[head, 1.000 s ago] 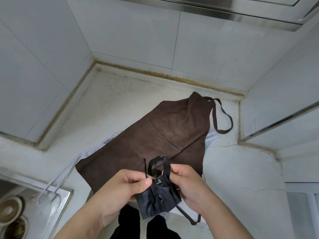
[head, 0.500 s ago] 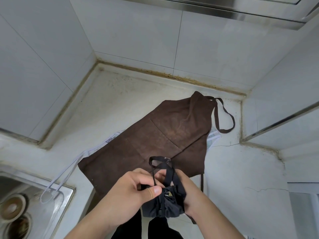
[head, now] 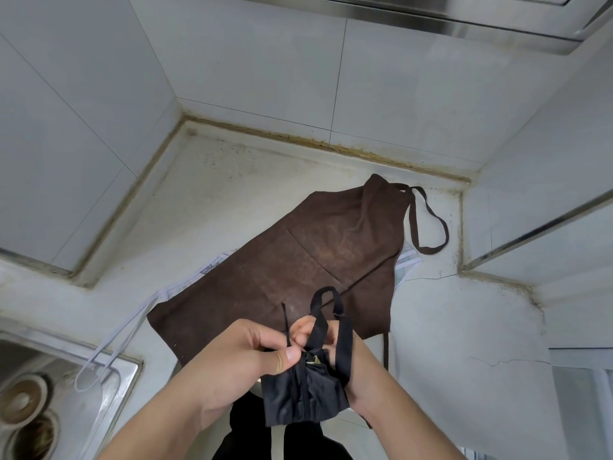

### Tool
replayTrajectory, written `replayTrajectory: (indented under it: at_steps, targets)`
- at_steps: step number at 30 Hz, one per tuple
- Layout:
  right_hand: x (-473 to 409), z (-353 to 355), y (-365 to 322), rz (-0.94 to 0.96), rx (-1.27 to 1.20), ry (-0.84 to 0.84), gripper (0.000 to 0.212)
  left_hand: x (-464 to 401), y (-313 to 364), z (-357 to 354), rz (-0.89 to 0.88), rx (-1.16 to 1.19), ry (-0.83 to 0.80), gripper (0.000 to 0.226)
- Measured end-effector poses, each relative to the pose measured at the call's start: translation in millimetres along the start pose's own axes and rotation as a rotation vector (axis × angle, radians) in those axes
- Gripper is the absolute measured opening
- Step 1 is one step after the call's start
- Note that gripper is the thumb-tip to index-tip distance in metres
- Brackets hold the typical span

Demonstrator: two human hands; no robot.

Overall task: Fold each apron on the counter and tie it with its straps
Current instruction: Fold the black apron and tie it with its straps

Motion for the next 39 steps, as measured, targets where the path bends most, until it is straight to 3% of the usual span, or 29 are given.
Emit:
replayTrajectory:
  at_steps: [5,8,9,11,13,15,16,18,20,25,29,34,39]
  targets:
    - [17,11,2,-0.067,-0.129,-0.058,0.036,5,-1,0,-0.022,0.069,0.09,0.049]
    - [17,29,11,-0.084,-0.2,0.055,0.044,5,0,2,-0.099,-0.054,0.257,0.035]
    - [19,35,13,-0.064,-0.127,0.163,0.044,5,0,3,-0.129,-0.134,0.343,0.026]
    - [24,45,11,0.086,0.243,0.439,0.029,4,1,4,-0.225,-0.268,0.506,0.015]
    - [31,39,-7,0.372,0.614,0.557,0.04,-2,-2,3,-0.358,-0.403,0.566,0.014]
    - [33,20,-32,0.682,0.819,0.377,0.052,-11,-9,4,-0.551,-0.557,0.539,0.012]
    - [29,9,-41,0.743,0.882,0.234,0.053,-17,-13,5,-0.645,-0.612,0.511,0.013]
    - [12,-7,-52,0.647,0.956,-0.026,0.052,-29,-15,9,-0.766,-0.676,0.468,0.02]
    - [-13,-11,-54,0.457,1.001,-0.122,0.04,-41,-17,16,-0.82,-0.745,0.475,0.023]
    - [-58,-2,-45,0.369,0.997,0.04,0.013,-72,-41,40,-0.76,-0.795,0.459,0.031]
    - [-77,-3,-22,0.347,0.929,0.151,0.014,-88,-63,44,-0.694,-0.742,0.411,0.033]
    - [-82,-3,4,0.401,0.917,0.328,0.014,-84,-84,57,-0.495,-0.432,0.555,0.019]
    - [-74,-15,15,0.455,0.918,0.298,0.012,-70,-80,54,-0.399,-0.377,0.674,0.035]
Point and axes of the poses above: each hand's wrist, its own x-axis away from the middle knuckle, its own z-axis out of the back of the hand, y = z × x, the point moved 2 cm from there along -x, towards the middle knuckle, and after that the axes turned 3 degrees about z, right-handed, at the moved point
